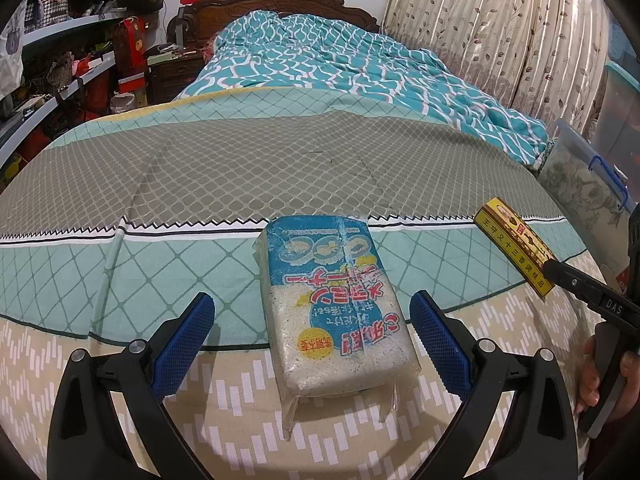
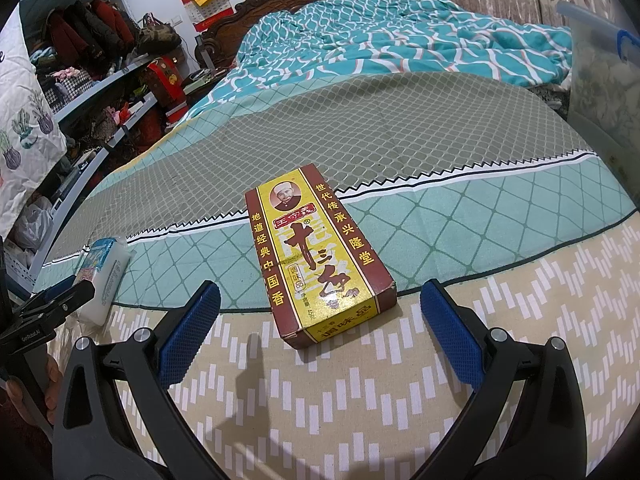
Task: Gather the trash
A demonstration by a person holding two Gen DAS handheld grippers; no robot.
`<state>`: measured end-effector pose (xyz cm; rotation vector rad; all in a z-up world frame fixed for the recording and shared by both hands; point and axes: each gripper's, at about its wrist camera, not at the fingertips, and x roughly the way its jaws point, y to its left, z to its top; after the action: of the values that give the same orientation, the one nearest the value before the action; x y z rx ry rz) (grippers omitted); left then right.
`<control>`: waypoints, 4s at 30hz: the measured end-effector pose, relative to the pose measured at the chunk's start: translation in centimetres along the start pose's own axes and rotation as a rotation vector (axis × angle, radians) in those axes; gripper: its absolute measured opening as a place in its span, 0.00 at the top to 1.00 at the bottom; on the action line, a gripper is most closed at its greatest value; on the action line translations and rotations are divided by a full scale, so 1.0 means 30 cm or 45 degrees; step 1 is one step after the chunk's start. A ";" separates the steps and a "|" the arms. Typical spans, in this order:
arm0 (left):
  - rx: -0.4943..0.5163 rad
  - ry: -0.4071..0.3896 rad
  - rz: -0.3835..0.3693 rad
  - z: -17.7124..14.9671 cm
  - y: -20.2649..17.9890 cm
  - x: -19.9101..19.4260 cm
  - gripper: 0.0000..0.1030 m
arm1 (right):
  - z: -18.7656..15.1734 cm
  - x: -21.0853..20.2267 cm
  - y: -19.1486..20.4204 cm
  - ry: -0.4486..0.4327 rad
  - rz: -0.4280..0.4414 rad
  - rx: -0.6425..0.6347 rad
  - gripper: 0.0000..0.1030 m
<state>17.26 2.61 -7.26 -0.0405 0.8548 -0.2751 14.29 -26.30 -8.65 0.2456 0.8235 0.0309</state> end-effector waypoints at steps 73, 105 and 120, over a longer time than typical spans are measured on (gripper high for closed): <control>-0.004 0.131 -0.002 0.040 -0.043 0.077 0.09 | 0.063 0.078 0.079 0.151 -0.202 -0.206 0.33; 0.477 0.189 -0.364 -0.201 -0.623 -0.007 0.09 | -0.397 -0.424 -0.123 -0.082 -0.330 -0.015 0.11; 0.596 0.229 -0.326 -0.201 -0.725 0.010 0.45 | -0.351 -0.382 -0.221 0.006 -0.240 -0.025 0.38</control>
<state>8.06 -17.99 -8.28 0.3178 0.9463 -0.7220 -1.64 -31.98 -8.75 0.1490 0.8475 -0.1371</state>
